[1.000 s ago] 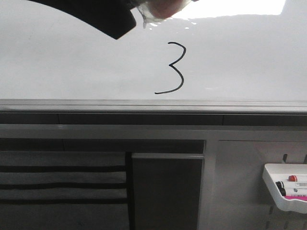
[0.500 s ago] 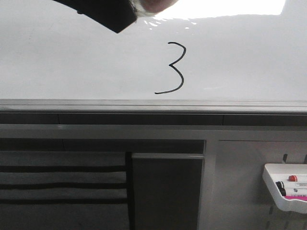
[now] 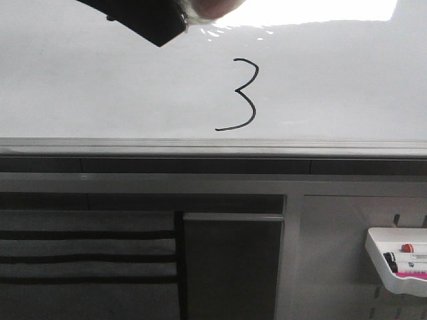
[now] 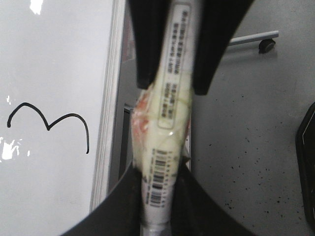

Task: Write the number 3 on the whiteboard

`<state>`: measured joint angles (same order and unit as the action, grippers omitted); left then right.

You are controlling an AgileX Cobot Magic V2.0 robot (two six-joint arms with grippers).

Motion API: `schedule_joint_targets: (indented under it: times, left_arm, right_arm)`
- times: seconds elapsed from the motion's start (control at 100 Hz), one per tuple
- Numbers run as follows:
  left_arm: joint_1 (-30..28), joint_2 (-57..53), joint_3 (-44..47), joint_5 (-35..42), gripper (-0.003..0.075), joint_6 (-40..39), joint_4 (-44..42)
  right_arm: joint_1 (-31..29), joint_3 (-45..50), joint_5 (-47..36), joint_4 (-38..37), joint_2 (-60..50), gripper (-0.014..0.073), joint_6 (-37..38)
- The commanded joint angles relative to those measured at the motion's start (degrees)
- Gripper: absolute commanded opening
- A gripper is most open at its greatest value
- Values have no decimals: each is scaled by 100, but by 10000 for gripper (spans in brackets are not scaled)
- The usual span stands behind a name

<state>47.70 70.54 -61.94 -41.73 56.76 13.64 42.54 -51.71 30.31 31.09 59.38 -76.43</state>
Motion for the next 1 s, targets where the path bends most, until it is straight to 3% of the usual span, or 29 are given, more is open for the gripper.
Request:
schedule_joint_targets:
  times: [0.0,0.17,0.24,0.42,0.56,0.75,0.99]
  left_arm:
    - [30,-122,-204,471,-20,-128,246]
    - [7,-122,-204,497,-20,-187,246]
    - [-118,-163,-204,520,-20,-391,224]
    - [-1038,-427,-64,720,-20,-1505,132]
    - [-2160,-414,481,1606,-20,-2610,374]
    - [-3083,83,1313,3179,-20,-2624,1412]
    - [-3180,963,1288,3871,-20,-2624,1855]
  right_arm:
    - [8,-160,-239,149,-26,54,-17]
    - [-15,-160,-374,139,-37,356,-17]
    - [-117,-172,-408,139,-156,421,26]
    - [-799,-172,-437,139,-888,428,819]
    - [-1425,-136,-307,139,-1409,428,1171]
    - [-1663,-136,-51,139,-1586,428,1186]
    - [-1663,-136,95,139,-1562,428,1186]
